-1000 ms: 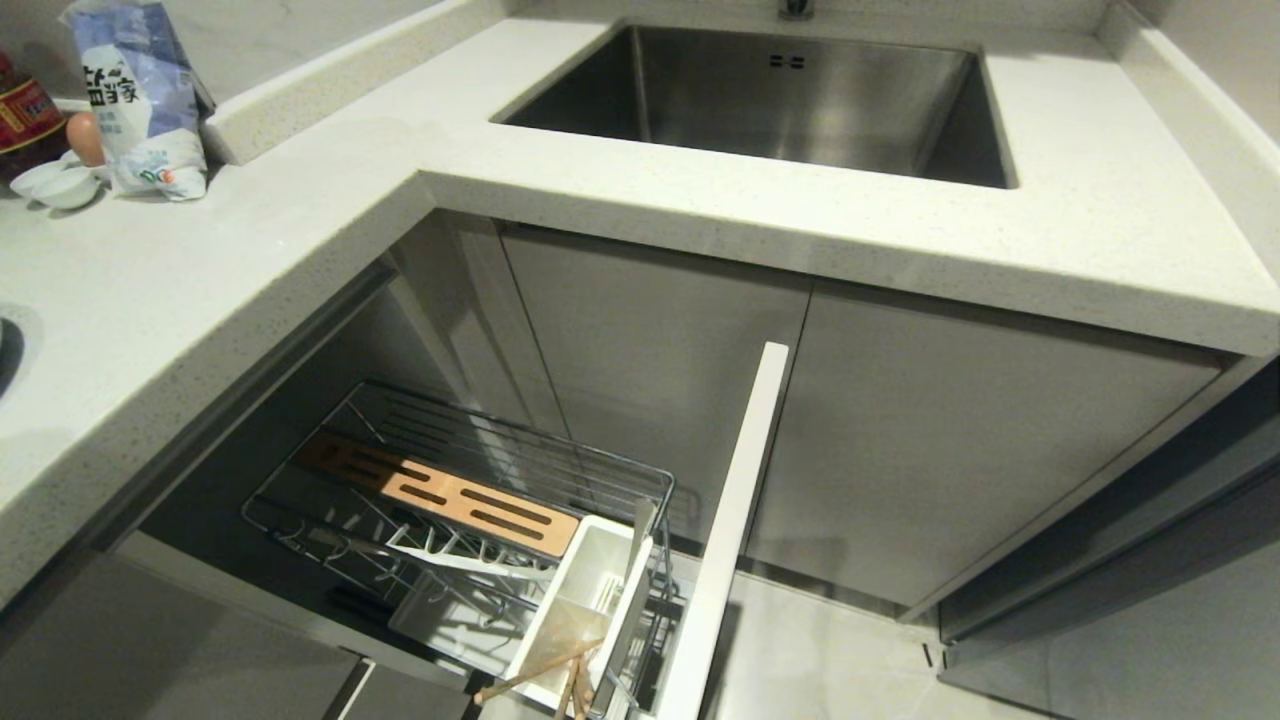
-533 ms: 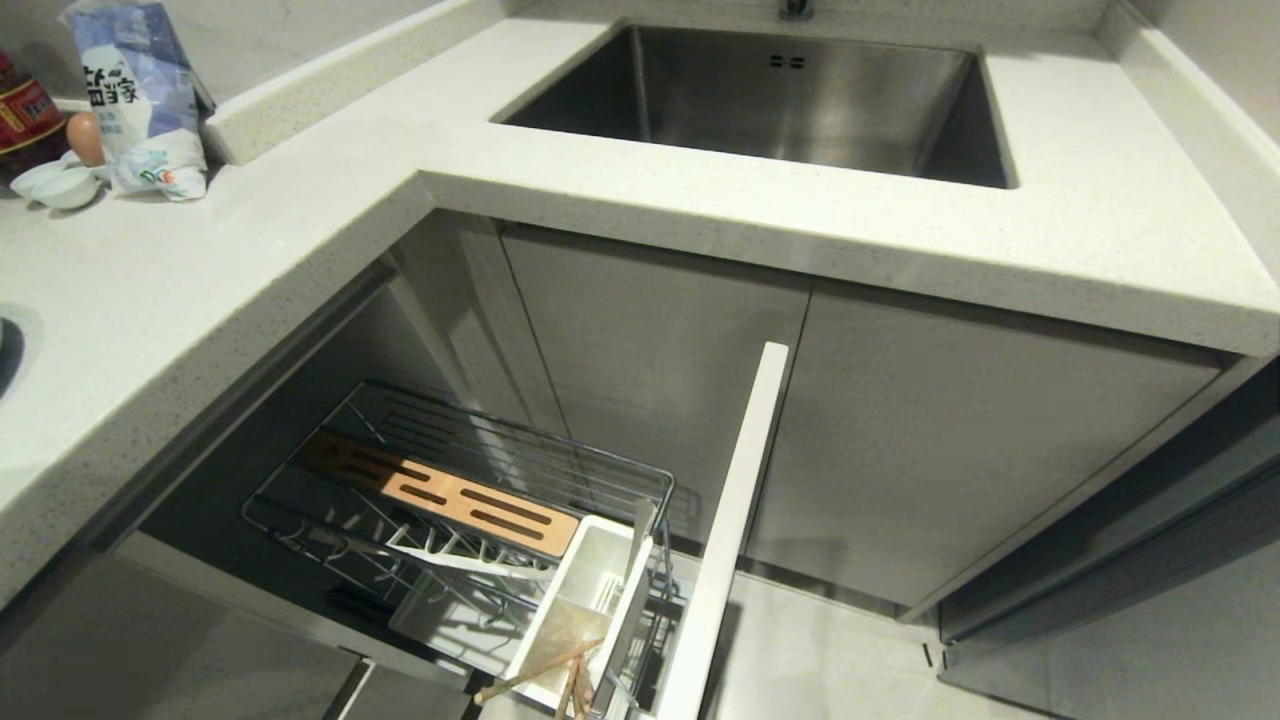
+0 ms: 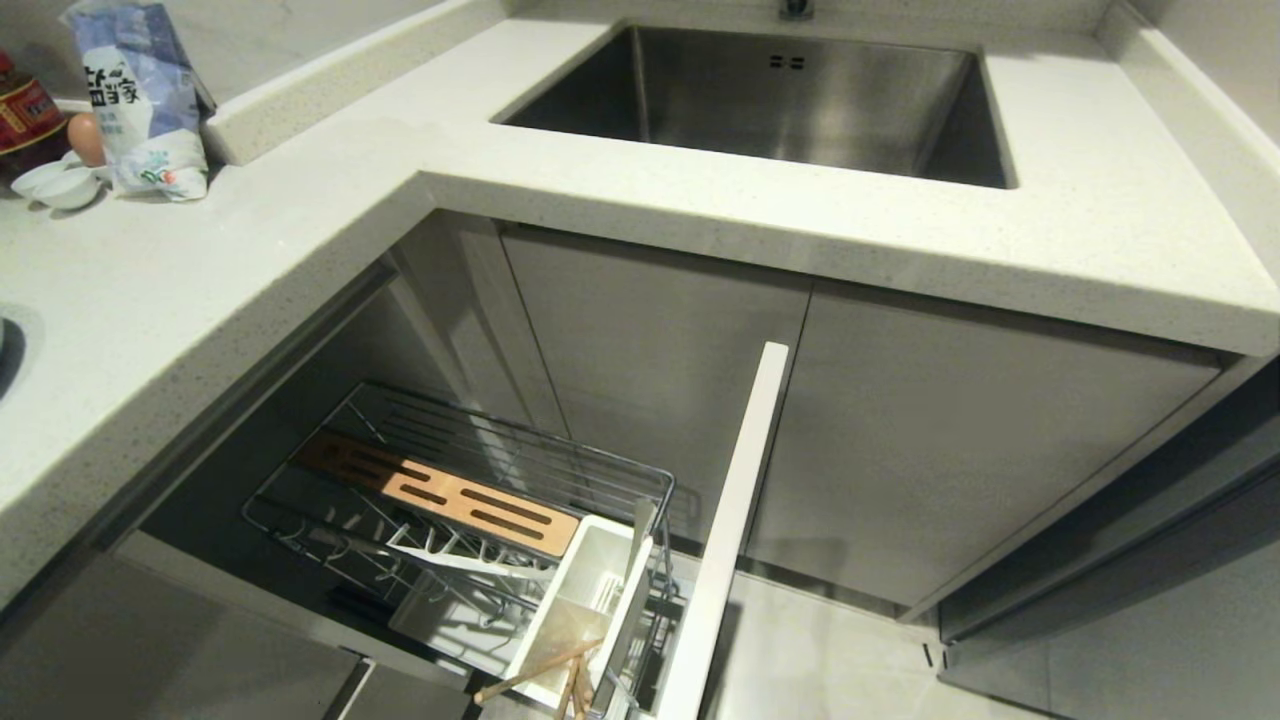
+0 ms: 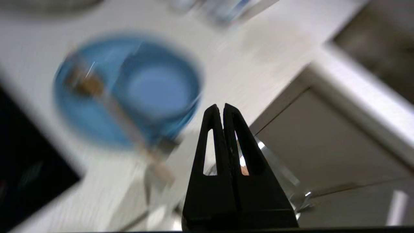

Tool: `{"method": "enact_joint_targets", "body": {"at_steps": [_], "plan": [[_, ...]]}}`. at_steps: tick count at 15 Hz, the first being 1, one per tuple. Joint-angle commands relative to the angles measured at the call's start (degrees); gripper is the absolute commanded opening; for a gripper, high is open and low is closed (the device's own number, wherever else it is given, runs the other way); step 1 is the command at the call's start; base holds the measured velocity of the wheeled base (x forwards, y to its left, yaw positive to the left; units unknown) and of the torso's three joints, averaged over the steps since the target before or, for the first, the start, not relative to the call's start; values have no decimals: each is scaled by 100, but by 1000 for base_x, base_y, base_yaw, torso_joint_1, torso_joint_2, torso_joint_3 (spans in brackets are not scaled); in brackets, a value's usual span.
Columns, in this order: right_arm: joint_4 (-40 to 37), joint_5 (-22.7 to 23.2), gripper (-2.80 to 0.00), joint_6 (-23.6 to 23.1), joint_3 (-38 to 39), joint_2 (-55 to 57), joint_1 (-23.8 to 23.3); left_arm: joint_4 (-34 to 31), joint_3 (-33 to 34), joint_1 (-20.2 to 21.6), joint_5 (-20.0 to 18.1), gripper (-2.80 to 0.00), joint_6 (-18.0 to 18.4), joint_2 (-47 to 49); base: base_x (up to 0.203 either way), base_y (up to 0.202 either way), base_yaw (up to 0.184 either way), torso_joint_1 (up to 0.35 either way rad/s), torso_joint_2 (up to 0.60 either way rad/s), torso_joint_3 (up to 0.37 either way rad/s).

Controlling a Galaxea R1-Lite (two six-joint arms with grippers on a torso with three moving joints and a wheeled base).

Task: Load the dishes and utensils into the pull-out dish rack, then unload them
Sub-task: Take the chopsticks out of the cupboard

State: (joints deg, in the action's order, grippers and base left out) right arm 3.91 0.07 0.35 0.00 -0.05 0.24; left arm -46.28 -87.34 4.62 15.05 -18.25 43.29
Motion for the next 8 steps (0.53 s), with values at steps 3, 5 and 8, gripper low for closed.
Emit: {"method": "enact_joint_targets", "body": {"at_steps": [3,5,8], "plan": [[4,1,-280,0,132,-4,2,1529,-492,-1204,-447,-280,844,777,0,0,0,0,0,0],[4,1,-280,0,132,-4,2,1646,-492,-1540,-494,-280,788,1122,0,0,0,0,0,0],[4,1,-280,0,132,-4,2,1369,-98,-2446,-523,-280,526,1420,0,0,0,0,0,0]]}}
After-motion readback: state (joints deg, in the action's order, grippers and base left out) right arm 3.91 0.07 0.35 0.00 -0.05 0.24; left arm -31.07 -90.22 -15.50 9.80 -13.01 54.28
